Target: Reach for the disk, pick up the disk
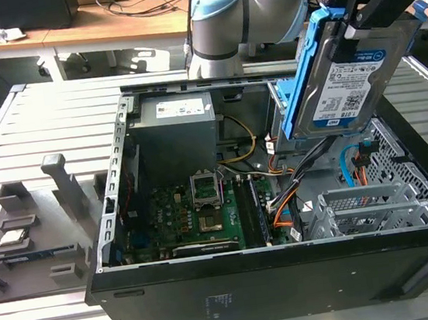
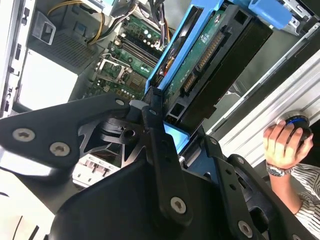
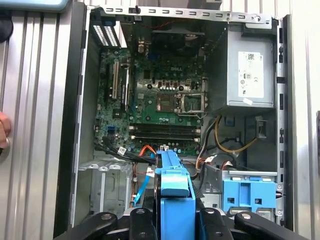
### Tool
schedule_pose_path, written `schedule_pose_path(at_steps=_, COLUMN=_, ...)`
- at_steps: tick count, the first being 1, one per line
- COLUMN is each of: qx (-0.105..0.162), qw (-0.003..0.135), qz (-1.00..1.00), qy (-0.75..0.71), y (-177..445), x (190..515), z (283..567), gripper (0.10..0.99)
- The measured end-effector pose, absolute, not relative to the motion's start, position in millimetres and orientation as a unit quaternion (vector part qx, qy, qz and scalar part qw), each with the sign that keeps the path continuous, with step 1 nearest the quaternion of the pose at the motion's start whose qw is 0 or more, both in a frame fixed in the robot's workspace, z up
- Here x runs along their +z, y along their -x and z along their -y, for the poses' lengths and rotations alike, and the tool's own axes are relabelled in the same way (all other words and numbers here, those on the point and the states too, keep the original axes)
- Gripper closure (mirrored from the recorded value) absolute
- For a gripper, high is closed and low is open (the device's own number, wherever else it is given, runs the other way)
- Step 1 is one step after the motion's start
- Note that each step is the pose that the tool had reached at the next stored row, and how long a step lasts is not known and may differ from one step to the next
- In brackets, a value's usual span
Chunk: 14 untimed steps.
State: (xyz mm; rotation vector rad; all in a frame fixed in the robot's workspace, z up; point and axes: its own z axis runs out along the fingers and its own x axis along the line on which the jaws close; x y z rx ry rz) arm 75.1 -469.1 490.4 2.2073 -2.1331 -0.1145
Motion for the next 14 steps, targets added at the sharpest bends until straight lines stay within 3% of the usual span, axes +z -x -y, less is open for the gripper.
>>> schedule_pose_path(at_steps=14, qx=-0.037, qw=0.035, qz=0.694, qy=-0.718, y=-75, x=490, z=492, gripper=0.722)
